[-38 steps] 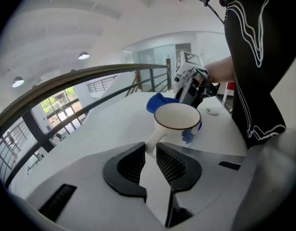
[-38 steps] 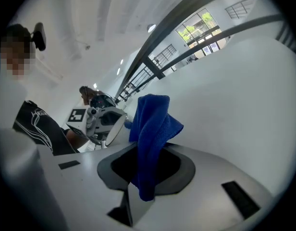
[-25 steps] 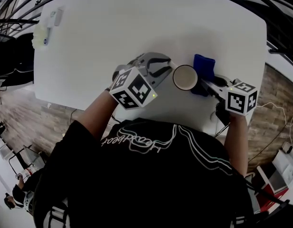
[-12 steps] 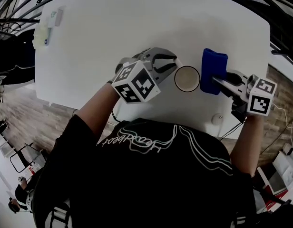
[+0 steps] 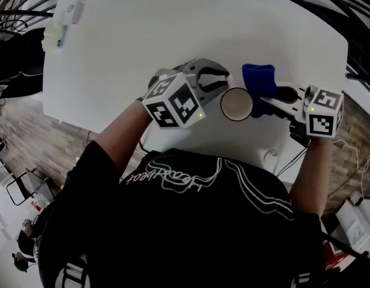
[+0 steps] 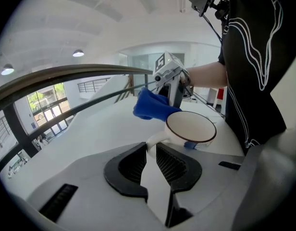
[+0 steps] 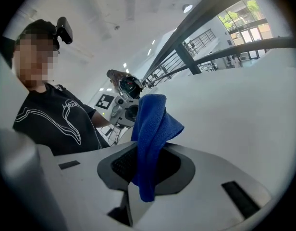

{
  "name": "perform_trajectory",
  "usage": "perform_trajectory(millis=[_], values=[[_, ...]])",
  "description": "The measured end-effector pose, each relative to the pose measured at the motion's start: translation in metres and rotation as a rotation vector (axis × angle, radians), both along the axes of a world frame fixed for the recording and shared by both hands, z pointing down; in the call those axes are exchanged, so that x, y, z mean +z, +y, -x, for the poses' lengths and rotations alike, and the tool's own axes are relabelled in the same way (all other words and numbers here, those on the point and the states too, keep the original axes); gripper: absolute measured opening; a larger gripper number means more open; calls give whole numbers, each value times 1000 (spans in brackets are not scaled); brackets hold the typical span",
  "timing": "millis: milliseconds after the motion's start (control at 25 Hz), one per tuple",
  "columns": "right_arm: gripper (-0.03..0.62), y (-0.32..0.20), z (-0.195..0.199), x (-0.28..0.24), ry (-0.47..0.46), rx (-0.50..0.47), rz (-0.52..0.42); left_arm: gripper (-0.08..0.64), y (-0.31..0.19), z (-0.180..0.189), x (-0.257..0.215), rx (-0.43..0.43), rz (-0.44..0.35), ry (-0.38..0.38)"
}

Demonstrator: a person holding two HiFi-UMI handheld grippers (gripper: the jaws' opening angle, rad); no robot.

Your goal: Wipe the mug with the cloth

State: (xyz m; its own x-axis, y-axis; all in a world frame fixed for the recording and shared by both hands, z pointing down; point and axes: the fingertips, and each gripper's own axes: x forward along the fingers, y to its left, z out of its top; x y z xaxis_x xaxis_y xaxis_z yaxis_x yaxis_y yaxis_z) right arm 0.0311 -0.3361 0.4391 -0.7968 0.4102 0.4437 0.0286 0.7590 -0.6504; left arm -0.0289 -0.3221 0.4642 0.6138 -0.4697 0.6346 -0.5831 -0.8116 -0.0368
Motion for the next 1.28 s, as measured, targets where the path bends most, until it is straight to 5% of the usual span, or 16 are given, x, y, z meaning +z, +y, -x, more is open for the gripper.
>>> perform_trajectory(millis=[400,640,800,1040,1160,1280], values=[[64,1,16,51,206,-135,-89,67,-3,1,1,-55,-1,-24],[64,-2,17,56,243,-86,-77,67,-2,6,9,-103,18,-24],[64,-10,4,47,202,53,-152,69,12,16,15,-161,59,-1],[64,13,-41,-3,69,329,-306,69,65,20,-24,-313,81,237],[64,58,-54,-34,26,406,-366,67,109,14,-56,-374,111,412],[64,123,-58,-60,-19,439,-379,67,163,-1,-88,-374,103,505]])
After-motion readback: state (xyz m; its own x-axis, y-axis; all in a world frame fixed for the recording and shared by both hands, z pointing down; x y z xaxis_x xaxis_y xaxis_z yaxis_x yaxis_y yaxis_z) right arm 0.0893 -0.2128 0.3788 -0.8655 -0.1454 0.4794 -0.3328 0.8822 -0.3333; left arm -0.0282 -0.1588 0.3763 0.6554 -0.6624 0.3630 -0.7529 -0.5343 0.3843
